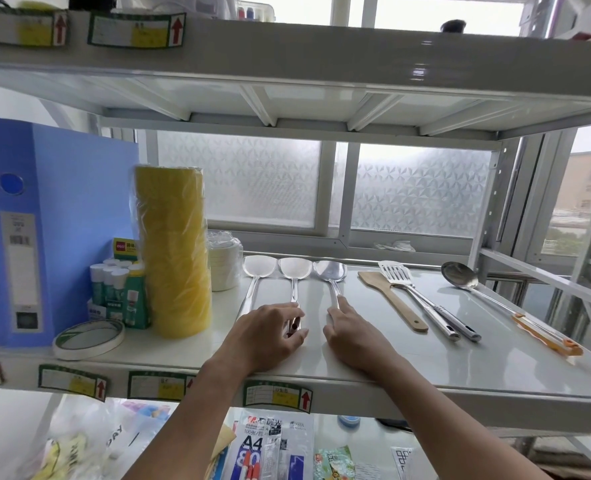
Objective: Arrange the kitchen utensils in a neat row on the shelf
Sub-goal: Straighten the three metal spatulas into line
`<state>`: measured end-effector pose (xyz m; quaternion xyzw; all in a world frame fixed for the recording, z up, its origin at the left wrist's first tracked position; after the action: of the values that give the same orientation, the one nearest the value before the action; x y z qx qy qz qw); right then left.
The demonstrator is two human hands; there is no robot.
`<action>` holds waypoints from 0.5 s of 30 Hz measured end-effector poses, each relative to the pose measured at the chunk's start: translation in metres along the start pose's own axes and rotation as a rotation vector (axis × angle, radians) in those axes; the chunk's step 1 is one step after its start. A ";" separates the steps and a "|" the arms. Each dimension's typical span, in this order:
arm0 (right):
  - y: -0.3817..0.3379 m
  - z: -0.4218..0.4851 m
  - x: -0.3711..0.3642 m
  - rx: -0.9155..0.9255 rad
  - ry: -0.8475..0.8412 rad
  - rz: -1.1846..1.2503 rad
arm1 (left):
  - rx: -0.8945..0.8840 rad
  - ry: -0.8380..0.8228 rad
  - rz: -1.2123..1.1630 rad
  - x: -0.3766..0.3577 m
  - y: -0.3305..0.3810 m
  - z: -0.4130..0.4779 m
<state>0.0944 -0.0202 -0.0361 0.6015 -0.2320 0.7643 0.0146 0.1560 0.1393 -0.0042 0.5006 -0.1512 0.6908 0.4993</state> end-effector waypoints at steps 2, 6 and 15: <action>0.000 0.001 0.000 0.001 0.004 0.001 | 0.004 0.001 -0.001 0.000 -0.001 0.000; -0.001 0.000 0.000 0.005 0.006 -0.008 | 0.001 -0.001 -0.001 0.001 0.001 0.000; -0.001 0.000 0.000 0.009 0.009 -0.012 | -0.016 0.010 -0.010 0.005 0.006 -0.002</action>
<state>0.0946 -0.0194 -0.0357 0.5993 -0.2250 0.7681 0.0176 0.1498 0.1409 0.0007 0.4938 -0.1516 0.6898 0.5074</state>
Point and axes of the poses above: each hand's wrist, its own z-axis towards the middle knuckle, its own x-axis out of the back of the hand, y = z × x, the point moved 7 cm from there along z, towards the middle knuckle, and after that the axes turned 4 degrees about x, right-handed, at the moved point
